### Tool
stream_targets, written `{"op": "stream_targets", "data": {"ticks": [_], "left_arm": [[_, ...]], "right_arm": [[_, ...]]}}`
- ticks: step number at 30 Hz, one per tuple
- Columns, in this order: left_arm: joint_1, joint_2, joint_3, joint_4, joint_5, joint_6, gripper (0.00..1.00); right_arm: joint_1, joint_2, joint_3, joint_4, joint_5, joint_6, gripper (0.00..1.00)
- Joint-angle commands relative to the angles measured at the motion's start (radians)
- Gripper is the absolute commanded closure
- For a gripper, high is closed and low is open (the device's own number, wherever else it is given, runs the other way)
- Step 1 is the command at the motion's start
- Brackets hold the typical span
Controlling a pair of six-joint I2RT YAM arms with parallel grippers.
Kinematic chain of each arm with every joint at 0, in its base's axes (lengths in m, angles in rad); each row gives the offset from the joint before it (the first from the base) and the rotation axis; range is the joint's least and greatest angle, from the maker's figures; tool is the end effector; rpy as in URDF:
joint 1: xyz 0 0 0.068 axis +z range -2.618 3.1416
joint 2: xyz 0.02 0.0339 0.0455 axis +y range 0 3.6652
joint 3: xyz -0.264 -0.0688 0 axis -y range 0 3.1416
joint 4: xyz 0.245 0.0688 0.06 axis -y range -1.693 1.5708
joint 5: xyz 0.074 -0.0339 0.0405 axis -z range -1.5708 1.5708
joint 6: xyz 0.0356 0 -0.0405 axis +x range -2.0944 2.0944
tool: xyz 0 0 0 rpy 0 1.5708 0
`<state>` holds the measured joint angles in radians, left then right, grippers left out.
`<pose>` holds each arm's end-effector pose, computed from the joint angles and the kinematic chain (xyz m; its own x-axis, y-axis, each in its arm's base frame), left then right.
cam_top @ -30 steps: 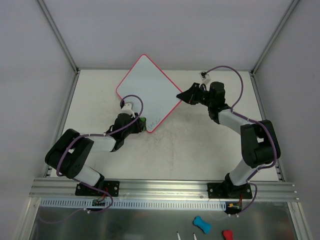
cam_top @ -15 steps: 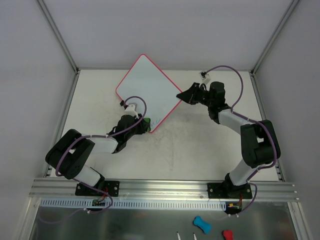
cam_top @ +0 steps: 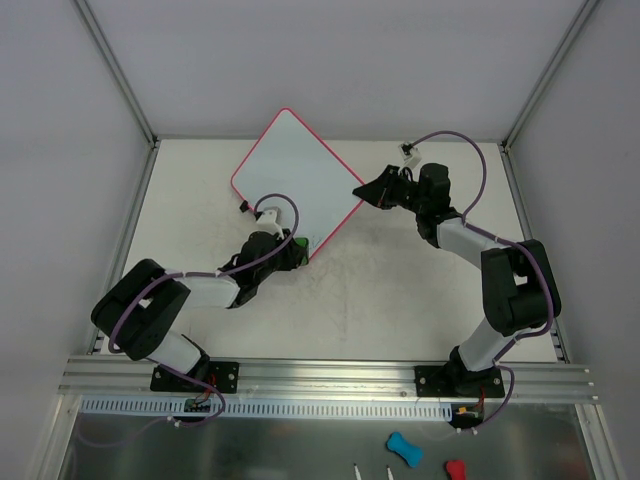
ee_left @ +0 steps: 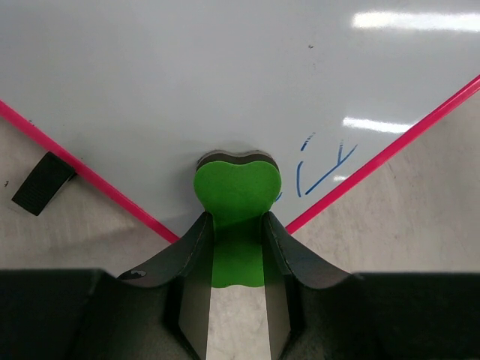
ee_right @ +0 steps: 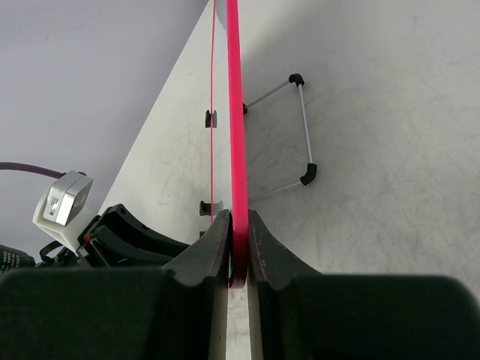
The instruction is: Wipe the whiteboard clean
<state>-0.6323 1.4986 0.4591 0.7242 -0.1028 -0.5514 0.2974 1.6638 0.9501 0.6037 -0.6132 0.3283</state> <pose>0.2287 -0.1630 0.1621 -0.4798 -0.2945 -0.8265 0.3027 0.8286 -0.4709 0.3492 0.1284 0.2500 -0.3530 0.1676 -0.9205 -0.7107 0.5919 0.3803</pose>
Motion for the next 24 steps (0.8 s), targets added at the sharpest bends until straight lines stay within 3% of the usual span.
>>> {"op": "stream_targets", "data": {"ticks": [1,15,19,24], "left_arm": [[-0.03,0.02,0.064,0.029,0.009,-0.03,1.0],[-0.03,0.202,0.467,-0.13,0.057,0.044,1.0],[-0.03,0.218,0.486,-0.144,0.068,0.044,1.0],[-0.03,0.158,0.377,-0.135,0.043,0.057,1.0]], "right_arm": [[0.029,0.017,0.018,-0.024,-0.04,-0.048,1.0],[0.029,0.021,0.021,-0.024,-0.043,-0.046,1.0],[0.028,0.019,0.021,-0.024,-0.045,-0.048,1.0],[0.026,0.024,0.022,-0.024,-0.043,-0.048,1.0]]}}
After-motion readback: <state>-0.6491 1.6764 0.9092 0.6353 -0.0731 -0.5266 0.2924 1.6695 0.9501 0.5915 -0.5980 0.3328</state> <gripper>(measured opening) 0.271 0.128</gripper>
